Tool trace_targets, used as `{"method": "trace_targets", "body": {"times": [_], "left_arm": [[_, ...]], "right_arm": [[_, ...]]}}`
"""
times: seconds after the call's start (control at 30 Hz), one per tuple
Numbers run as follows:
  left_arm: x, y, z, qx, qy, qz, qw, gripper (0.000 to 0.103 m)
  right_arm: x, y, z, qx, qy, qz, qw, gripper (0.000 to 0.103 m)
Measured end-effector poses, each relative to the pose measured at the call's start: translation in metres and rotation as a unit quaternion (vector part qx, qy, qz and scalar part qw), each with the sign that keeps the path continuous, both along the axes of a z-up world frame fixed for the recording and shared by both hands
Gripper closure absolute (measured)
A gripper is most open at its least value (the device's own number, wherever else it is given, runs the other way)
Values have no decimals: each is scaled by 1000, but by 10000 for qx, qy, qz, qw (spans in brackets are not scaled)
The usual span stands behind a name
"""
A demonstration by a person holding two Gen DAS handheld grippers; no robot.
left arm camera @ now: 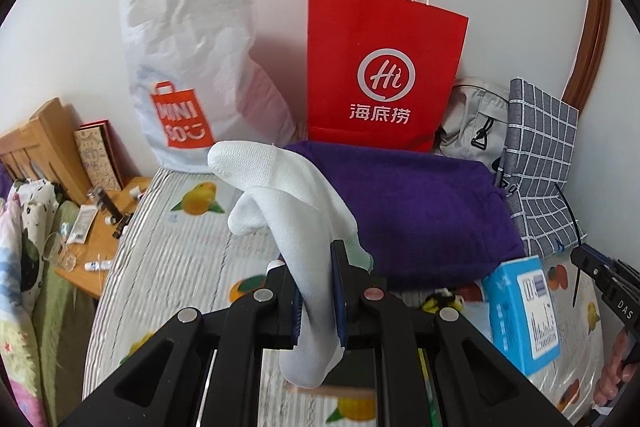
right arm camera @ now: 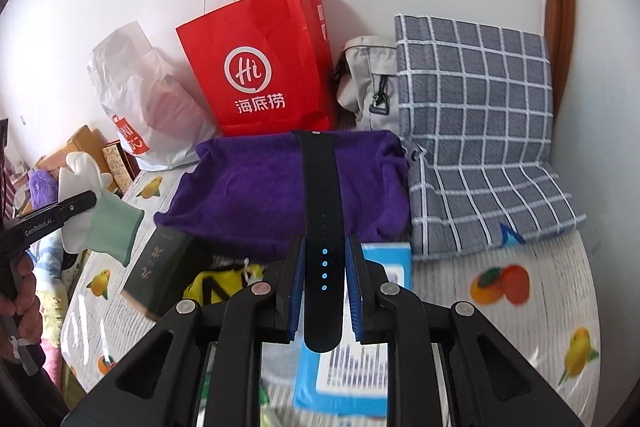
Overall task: Organize soft objects
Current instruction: 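Lift the black strap with the right gripper while the left gripper carries the white glove toward the purple towel, then lay the strap on the purple towel with the right gripper while the left gripper drops the glove there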
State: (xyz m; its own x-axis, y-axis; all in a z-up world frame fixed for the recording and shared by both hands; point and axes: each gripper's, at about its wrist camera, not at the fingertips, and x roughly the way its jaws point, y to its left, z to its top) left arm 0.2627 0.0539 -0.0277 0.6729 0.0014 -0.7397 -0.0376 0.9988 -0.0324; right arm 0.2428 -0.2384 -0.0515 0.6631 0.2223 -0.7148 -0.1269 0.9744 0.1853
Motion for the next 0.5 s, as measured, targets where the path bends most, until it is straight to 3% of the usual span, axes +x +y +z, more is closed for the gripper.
{"method": "trace_targets", "body": {"times": [0.3, 0.5], "left_arm": [[62, -10, -16, -237, 129, -128, 9996, 90], [99, -15, -26, -351, 202, -167, 9990, 90]], "right_arm": [[61, -1, -11, -130, 97, -7, 9999, 84], [104, -1, -19, 49, 121, 2, 9999, 84]]}}
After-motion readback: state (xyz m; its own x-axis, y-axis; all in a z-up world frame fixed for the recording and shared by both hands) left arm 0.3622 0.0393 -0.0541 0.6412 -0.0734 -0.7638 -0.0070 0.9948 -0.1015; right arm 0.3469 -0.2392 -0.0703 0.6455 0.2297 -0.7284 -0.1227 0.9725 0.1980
